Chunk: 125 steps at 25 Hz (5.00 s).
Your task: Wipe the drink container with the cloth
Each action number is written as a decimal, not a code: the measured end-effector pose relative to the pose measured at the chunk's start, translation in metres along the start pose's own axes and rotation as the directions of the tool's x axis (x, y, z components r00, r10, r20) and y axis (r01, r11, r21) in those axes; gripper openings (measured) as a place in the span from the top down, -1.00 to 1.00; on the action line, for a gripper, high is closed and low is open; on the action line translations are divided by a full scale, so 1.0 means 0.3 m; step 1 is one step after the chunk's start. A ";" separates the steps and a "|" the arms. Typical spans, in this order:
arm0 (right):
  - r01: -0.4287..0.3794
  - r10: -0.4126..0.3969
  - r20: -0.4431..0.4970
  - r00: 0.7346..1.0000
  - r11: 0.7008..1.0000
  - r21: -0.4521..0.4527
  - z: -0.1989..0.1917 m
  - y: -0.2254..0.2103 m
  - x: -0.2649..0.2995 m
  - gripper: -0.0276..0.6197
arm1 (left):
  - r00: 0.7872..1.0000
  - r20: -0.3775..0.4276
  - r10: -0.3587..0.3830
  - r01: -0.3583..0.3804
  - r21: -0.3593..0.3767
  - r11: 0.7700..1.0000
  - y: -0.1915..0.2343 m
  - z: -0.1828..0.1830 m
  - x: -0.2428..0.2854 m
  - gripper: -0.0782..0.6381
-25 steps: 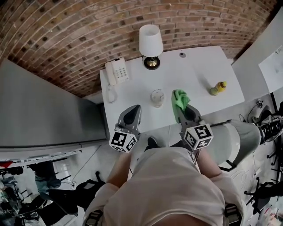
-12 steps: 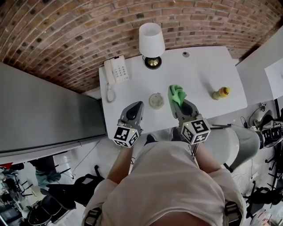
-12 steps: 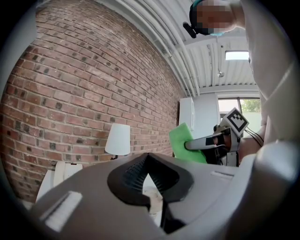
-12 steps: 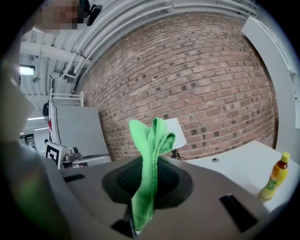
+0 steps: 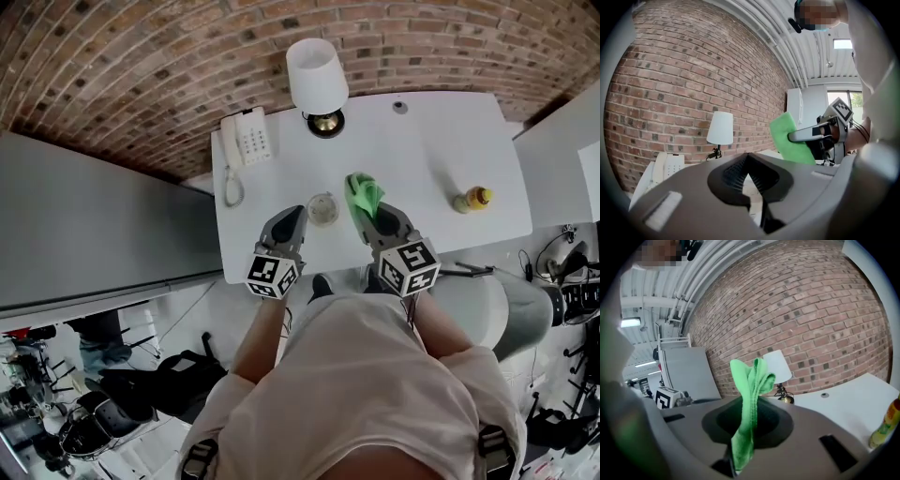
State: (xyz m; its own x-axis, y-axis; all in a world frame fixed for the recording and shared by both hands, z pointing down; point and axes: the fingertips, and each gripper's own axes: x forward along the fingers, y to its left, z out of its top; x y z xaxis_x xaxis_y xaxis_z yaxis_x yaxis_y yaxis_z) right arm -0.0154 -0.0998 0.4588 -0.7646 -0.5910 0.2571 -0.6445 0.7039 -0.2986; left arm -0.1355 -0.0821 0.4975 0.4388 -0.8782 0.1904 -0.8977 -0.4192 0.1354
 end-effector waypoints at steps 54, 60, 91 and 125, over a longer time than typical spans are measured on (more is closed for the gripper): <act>-0.291 0.410 -0.265 0.873 0.873 0.392 -0.501 -0.165 0.371 0.78 | 0.977 -0.207 -0.048 0.056 0.033 0.998 -0.008 -0.283 0.159 0.76; -0.288 0.434 -0.299 0.850 0.857 0.426 -0.573 -0.185 0.399 0.78 | 0.980 -0.196 -0.039 0.046 0.034 0.998 -0.009 -0.278 0.161 0.76; -0.117 0.251 -0.475 0.844 0.949 0.293 -0.771 -0.294 0.485 0.78 | 0.978 -0.191 -0.083 0.097 0.063 0.993 -0.006 -0.282 0.155 0.76; -0.062 0.163 -0.280 0.946 0.939 0.338 -0.530 -0.102 0.228 0.78 | 0.971 -0.156 -0.181 0.197 0.095 0.976 -0.022 -0.279 0.160 0.76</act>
State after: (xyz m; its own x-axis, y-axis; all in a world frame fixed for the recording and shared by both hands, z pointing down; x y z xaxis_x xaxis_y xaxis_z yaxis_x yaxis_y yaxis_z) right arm -0.0472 -0.0991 0.6315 -0.8271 -0.3341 0.4520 -0.5596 0.5644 -0.6069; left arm -0.1052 -0.1020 0.5871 0.5945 -0.7412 0.3118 -0.7934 -0.6038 0.0777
